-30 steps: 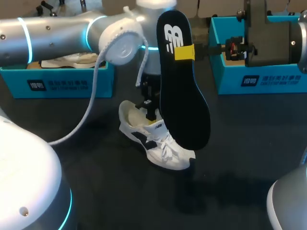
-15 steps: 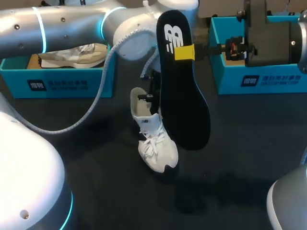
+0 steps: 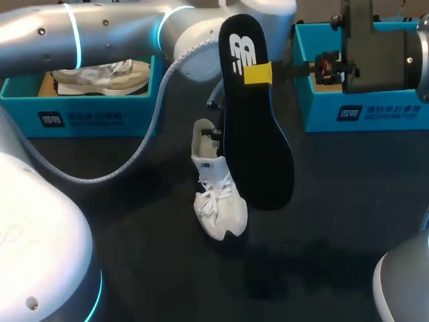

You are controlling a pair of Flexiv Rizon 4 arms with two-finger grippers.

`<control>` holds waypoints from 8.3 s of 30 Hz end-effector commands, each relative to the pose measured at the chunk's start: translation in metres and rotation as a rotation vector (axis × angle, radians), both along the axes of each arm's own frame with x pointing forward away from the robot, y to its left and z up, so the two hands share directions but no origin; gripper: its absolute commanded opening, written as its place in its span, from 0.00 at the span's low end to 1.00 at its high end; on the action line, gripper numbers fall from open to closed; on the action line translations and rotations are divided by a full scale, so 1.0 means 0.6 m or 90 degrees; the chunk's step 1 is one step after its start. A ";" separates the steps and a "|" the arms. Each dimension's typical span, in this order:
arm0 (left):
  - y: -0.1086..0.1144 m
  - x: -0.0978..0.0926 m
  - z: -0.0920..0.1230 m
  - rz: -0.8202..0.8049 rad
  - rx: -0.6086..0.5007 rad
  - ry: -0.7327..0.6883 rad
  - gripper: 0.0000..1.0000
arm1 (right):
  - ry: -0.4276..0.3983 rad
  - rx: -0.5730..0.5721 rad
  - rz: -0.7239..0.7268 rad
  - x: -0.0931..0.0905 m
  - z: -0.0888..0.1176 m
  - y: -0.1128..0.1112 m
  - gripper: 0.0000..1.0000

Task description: Take the shoe out of the shoebox, open the shoe tongue, remove and reinsert the insole, then place the shoe into the shoebox

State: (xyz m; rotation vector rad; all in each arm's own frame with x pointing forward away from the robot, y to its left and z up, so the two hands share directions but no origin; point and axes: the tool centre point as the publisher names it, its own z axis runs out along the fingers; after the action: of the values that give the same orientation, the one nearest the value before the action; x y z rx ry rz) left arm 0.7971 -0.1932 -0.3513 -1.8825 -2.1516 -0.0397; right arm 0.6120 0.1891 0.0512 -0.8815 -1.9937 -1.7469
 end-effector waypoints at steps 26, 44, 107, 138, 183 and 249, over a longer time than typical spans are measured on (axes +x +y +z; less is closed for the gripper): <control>-0.020 -0.017 -0.034 0.029 -0.005 0.028 1.00 | 0.000 0.001 -0.001 0.002 -0.001 0.006 0.00; -0.063 0.018 0.164 0.184 -0.281 0.119 1.00 | 0.000 0.001 -0.001 0.002 -0.001 0.006 0.00; 0.040 0.073 0.358 0.122 -0.889 0.071 1.00 | 0.290 0.158 -0.036 0.202 -0.076 -0.153 0.00; 0.054 0.050 0.406 0.015 -1.098 0.003 1.00 | 0.555 0.197 -0.183 0.295 -0.112 -0.173 0.00; -0.043 -0.006 0.423 -0.081 -1.110 -0.124 1.00 | 0.779 0.151 -0.076 0.493 -0.223 -0.068 0.00; -0.005 0.038 0.427 -0.019 -1.126 -0.077 0.00 | 0.627 0.055 -0.096 0.407 -0.214 -0.074 1.00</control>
State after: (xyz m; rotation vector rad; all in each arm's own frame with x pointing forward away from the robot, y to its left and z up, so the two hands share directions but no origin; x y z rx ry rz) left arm 0.8185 -0.2043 -0.0969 -2.4247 -2.2158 2.4352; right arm 0.8584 0.1516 -0.0825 -1.4893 -1.1643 -1.0826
